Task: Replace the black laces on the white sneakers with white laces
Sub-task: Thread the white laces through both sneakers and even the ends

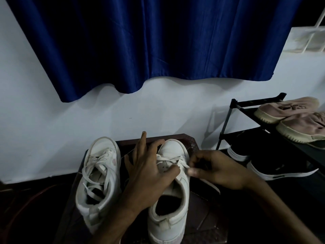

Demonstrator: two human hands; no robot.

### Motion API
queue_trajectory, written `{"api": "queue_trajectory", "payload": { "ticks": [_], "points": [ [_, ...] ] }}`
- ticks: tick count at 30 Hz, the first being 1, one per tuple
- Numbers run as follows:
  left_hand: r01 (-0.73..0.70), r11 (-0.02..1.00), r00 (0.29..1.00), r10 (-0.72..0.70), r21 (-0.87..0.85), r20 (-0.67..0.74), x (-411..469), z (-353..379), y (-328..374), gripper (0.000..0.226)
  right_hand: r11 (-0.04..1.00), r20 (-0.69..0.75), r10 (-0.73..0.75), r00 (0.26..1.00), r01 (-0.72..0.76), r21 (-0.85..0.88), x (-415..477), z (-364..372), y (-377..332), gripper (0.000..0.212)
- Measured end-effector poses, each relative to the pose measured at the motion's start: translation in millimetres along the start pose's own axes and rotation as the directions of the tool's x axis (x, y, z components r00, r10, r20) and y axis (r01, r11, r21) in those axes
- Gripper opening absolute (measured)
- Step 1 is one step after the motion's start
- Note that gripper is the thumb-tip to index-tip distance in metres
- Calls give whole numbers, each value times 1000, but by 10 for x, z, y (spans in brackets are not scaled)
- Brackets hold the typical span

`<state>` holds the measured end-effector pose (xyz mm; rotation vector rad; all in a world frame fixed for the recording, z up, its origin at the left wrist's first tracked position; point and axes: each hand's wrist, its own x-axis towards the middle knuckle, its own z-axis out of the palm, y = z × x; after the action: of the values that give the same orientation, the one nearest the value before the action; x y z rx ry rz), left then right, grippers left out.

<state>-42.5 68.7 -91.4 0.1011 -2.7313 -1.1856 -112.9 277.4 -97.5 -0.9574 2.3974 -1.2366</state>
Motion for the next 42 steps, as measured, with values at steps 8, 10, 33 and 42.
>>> {"api": "queue_trajectory", "payload": {
  "ticks": [8, 10, 33, 42],
  "points": [
    [-30, 999, 999, 30, 16, -13, 8, 22, -13, 82, 992, 157, 29, 987, -9, -128, -46, -78, 107, 20],
    [-34, 999, 999, 34, 6, -37, -2, 24, -35, 84, 996, 160, 46, 986, -32, -86, -56, -90, 130, 18],
    [68, 984, 967, -106, -167, -233, -71, 47, -298, 10, 918, -174, 252, 952, -178, 356, 165, 276, -3, 26],
    [106, 958, 970, -159, -266, -185, -65, 58, -273, 16, 979, -277, 184, 943, -151, 137, 167, 321, -86, 37]
  ]
}}
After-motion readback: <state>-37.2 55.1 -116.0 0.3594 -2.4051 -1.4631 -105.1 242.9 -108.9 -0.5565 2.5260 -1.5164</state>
